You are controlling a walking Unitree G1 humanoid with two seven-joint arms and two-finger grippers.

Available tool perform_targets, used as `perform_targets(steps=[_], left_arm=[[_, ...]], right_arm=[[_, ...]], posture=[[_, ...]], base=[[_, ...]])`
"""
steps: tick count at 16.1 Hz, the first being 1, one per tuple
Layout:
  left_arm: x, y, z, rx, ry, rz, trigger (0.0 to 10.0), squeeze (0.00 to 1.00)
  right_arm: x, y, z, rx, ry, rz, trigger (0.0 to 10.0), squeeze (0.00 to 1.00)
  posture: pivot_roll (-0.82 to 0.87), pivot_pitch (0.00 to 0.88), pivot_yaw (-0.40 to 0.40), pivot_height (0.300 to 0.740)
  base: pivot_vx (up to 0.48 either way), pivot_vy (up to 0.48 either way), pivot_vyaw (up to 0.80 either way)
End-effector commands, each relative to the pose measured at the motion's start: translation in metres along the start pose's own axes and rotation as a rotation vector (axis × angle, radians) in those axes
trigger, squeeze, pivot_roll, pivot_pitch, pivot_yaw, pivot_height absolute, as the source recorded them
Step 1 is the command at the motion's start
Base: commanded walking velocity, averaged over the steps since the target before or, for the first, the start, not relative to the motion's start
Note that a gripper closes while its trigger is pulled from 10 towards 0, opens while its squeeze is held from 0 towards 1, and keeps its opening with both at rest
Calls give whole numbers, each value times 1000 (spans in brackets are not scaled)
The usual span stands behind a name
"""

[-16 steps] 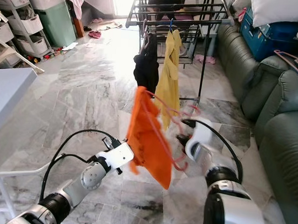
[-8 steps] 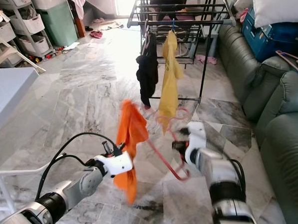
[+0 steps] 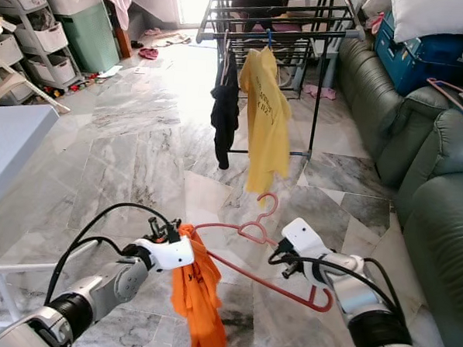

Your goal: Hang hanger

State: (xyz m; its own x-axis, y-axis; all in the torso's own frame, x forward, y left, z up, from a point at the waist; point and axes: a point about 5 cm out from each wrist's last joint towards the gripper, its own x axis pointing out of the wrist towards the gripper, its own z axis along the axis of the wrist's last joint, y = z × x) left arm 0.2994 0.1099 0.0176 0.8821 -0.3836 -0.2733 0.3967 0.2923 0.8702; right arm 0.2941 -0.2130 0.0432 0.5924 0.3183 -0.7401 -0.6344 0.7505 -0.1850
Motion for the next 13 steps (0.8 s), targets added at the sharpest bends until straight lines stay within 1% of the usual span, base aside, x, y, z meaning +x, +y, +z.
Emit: perform_targets(steps=[1,2,3,4,5,6,7,9,11,12,13], left_arm=[[1,8,-5,32,2,24,10000,0],[0,8,-5,48,-12,30,10000,0],[0,8,-4,31,-20,30,10000,0],[0,9,-3,56,-36,32,10000,0],[0,9,-3,59,-35,32,10000,0],[0,9,-4,56,-28,36,10000,0],[0,10,-5,55,-25,38,10000,0],[-1,10,-7,51,-19,36,10000,0],[-3,8,-10,52,-9,30,10000,0],[-3,8,-11,53,-7,29,10000,0],[-5,6,-16,50,27,15,10000,0]], right_arm=[[-2,4,5,-43,-31,36,10000,0],[-3,5,3,-55,-29,59,10000,0],[-4,9,-1,-116,-33,100,10000,0],[-5,12,-4,-128,-19,124,10000,0],[-5,13,-9,-166,-2,137,10000,0],[-6,8,-16,-205,38,102,10000,0],[-6,3,-19,-215,62,62,10000,0],[-7,-12,-23,-219,100,-55,10000,0],[-10,-16,-18,-187,44,-44,10000,0],[-11,-16,-17,-196,41,-42,10000,0],[-14,-20,-12,-220,-4,-31,10000,0]], posture=[[-107,0,90,740],[-107,0,91,740],[-105,0,91,740],[-104,0,93,740],[-103,0,93,740],[-99,0,92,740],[-98,0,91,740],[-95,0,92,740],[-94,0,94,740],[-94,0,95,740],[-94,0,97,740]], base=[[0,0,0],[0,0,0],[0,0,0],[0,0,0],[0,0,0],[0,0,0],[0,0,0],[0,0,0],[0,0,0],[0,0,0],[0,0,0]])
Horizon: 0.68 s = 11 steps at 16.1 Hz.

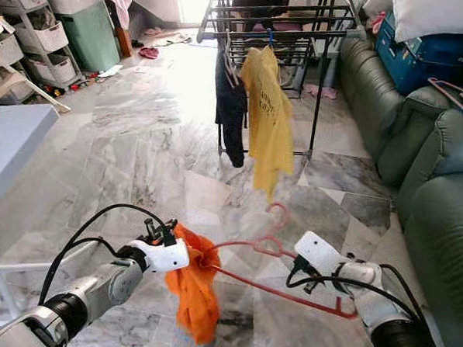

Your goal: Hang hanger

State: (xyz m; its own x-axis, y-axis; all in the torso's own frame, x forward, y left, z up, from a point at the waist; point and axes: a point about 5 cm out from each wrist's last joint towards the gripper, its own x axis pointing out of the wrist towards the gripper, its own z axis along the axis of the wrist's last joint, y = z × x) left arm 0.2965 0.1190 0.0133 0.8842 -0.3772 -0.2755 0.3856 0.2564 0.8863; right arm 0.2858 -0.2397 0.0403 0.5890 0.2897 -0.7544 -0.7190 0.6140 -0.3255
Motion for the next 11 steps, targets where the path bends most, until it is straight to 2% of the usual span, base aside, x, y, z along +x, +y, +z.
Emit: perform_targets(steps=[1,4,7,8,10,11], left_arm=[[-1,6,-10,4,41,6,10000,0],[-1,6,-11,-19,58,7,10000,0],[-1,4,-11,-25,66,-3,10000,0],[-2,3,-13,-30,78,-11,10000,0],[-4,1,-17,-46,102,-18,10000,0],[-5,2,-20,-54,119,-14,10000,0]], right_arm=[[-7,-10,14,-32,-85,6,10000,0],[-24,-10,23,-76,-203,138,10000,0],[-34,-21,12,-157,-136,128,10000,0],[-41,-23,14,-155,-154,147,10000,0],[-51,-21,14,-163,-170,199,10000,0],[-56,-21,8,-195,-129,219,10000,0]], posture=[[-94,0,98,740],[-98,0,96,740],[-101,0,97,740],[-101,0,99,740],[-102,0,103,740],[-103,0,105,740]], base=[[0,0,0],[0,0,0],[0,0,0],[0,0,0],[0,0,0],[0,0,0]])
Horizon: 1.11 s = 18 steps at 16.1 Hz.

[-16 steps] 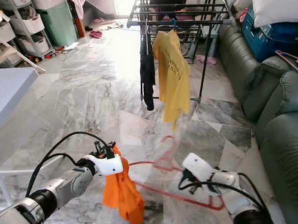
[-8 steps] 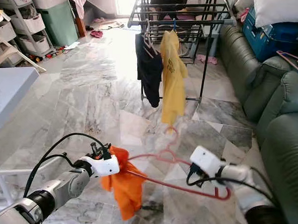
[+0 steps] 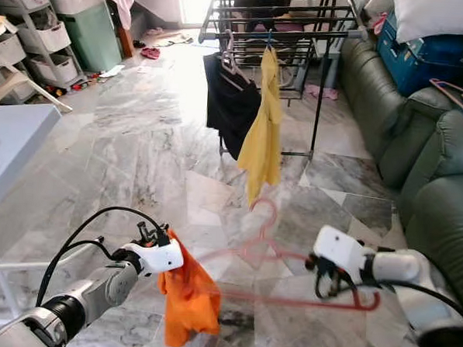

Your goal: Hang hanger

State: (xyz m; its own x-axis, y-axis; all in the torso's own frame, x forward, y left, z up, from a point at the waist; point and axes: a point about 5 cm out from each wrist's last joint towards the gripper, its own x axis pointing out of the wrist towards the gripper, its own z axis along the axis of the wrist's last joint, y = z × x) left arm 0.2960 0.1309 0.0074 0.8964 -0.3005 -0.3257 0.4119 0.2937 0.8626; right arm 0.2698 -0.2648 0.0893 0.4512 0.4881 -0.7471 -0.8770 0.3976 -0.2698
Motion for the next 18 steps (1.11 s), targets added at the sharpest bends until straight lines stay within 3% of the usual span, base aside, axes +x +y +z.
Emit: perform_targets(steps=[1,4,7,8,9,11,13,14,15,17,18], left_arm=[[-1,8,-13,-36,68,24,10000,0],[-2,9,-21,-148,152,42,10000,0],[-4,5,-23,-253,178,57,10000,0],[-4,7,-23,-364,203,90,10000,0],[-4,11,-24,-533,223,137,10000,0],[-4,15,-23,-790,219,190,10000,0],[-5,18,-22,-879,200,220,10000,0],[-6,20,-20,-919,182,232,10000,0],[-7,20,-15,-976,149,218,10000,0],[-7,19,-7,-1020,102,183,10000,0],[-6,18,5,-1053,48,144,10000,0]], right_arm=[[-7,-3,1,-32,13,5,10000,0],[-17,-8,11,16,-78,-33,10000,0],[-18,-13,-3,8,12,-131,10000,0],[-16,-20,-6,-7,47,-235,10000,0],[-15,-29,-9,13,72,-370,10000,0],[-14,-39,-17,68,125,-553,10000,0],[-14,-41,-22,150,128,-675,10000,0],[-11,-42,-26,241,116,-789,10000,0],[-5,-39,-32,334,141,-950,10000,0],[8,-28,-34,429,148,-1035,10000,0],[22,-14,-30,469,148,-1071,10000,0]], posture=[[-105,0,108,740],[-113,0,110,740],[-120,0,108,740],[-121,0,108,740],[-122,0,108,740],[-123,0,107,740],[-126,0,106,740],[-134,0,105,740],[-136,0,103,740],[-140,0,102,740],[-143,0,100,740]], base=[[0,0,0],[0,0,0],[0,0,0],[0,0,0],[0,0,0],[0,0,0],[0,0,0],[0,0,0],[0,0,0],[0,0,0],[0,0,0]])
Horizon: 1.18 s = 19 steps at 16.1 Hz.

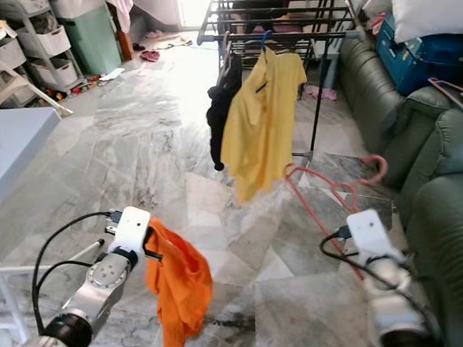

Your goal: Hang hanger

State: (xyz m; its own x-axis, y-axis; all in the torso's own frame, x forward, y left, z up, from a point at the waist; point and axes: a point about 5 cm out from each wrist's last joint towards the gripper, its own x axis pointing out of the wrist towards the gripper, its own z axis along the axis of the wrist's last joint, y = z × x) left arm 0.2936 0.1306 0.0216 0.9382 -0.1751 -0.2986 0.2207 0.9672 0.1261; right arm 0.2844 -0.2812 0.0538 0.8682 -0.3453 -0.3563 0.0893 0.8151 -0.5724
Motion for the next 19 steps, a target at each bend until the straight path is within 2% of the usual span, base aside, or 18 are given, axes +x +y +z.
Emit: perform_targets(steps=[1,3,4,7,10,12,16,19], left_arm=[[1,-10,12,-34,-45,-71,10000,0],[0,-21,14,-61,-51,-135,10000,0],[0,-25,14,-71,-49,-162,10000,0],[-3,-31,14,-80,-44,-209,10000,0],[-4,-34,16,-96,-45,-245,10000,0],[-4,-36,18,-100,-46,-261,10000,0],[-3,-39,20,-105,-46,-277,10000,0],[-4,-40,21,-110,-43,-279,10000,0]], right_arm=[[-6,18,5,14,-18,-36,10000,0],[-12,37,7,-3,-28,-70,10000,0],[-13,39,8,1,-26,-115,10000,0],[-12,35,10,-21,-38,-173,10000,0],[-9,19,12,-27,-52,-251,10000,0],[-8,16,13,-45,-57,-261,10000,0],[-8,16,14,-49,-63,-262,10000,0],[-8,20,18,-83,-94,-222,10000,0]], posture=[[-144,0,98,740],[-147,0,98,740],[-150,0,100,740],[-154,0,99,740],[-157,0,97,740],[-161,0,97,740],[-168,0,98,740],[-168,0,93,740]], base=[[0,0,0],[0,0,0],[0,0,0],[0,0,0],[305,0,0],[384,0,-213],[414,0,-483],[432,0,0]])
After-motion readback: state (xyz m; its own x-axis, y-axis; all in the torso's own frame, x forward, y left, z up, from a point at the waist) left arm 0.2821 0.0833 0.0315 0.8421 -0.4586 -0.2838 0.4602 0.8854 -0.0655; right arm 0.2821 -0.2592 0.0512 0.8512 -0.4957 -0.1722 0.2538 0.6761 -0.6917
